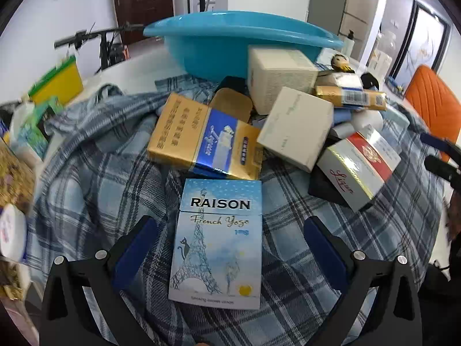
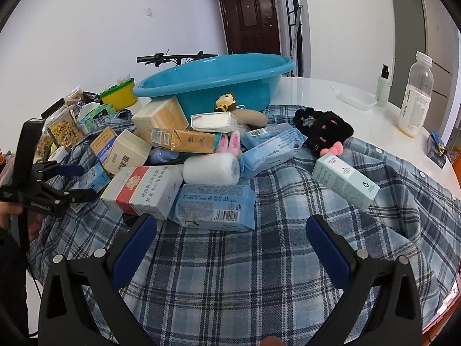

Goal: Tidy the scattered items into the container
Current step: 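Grasp the RAISON pack with the left tool while the right tool grasps the red-white cigarette pack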

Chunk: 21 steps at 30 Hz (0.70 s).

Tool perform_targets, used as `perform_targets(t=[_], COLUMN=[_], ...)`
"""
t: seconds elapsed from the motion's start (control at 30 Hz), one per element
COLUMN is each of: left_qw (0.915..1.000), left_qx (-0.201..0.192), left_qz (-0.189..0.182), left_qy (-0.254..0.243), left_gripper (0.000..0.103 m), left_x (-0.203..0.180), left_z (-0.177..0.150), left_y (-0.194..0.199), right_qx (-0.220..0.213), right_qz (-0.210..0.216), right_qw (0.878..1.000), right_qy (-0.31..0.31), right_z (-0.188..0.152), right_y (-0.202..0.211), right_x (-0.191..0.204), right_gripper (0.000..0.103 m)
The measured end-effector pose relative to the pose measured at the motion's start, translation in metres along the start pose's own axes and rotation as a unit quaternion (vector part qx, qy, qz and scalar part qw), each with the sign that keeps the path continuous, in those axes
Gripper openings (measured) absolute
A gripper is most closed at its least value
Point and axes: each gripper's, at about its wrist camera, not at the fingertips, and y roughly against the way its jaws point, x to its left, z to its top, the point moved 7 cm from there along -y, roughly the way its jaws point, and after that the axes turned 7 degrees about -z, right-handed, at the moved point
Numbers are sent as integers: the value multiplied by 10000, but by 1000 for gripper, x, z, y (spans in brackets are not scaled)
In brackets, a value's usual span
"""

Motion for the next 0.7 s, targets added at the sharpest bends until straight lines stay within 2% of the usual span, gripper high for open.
perform_targets(t=[0.13,0.17,0.33,0.4,0.43,0.53,0.6,0.7], left_qw=[10000,10000,10000,9999,9999,9995,9994,9999], left_qx=[41,34,31,42,16,-52,0,103], left_qz=[9,14,-33,111,112,-163,-198,-8], left_qy=[21,7,29,70,116,273,296,119], left_gripper=[102,99,94,84,83,72,71,71], left_x=[2,0,-1,1,1,-2,-6,-13], left_z=[-3,-4,-7,-8,-8,-10,-13,-17], left_y=[-3,-3,-2,-1,1,6,5,-2], right_qx=[31,47,102,129,138,134,156,167], right_qz=[-1,1,42,47,57,49,66,87], right_qw=[10000,10000,9999,9999,9999,9999,9998,9998], right_qy=[-21,-29,0,27,38,62,58,52], right_z=[-2,-2,-6,-7,-7,-8,-9,-9], right_y=[-4,-5,-8,-9,-9,-9,-9,-10], right_x=[-2,-2,1,3,3,5,5,7], right_gripper=[103,103,103,103,103,103,103,103])
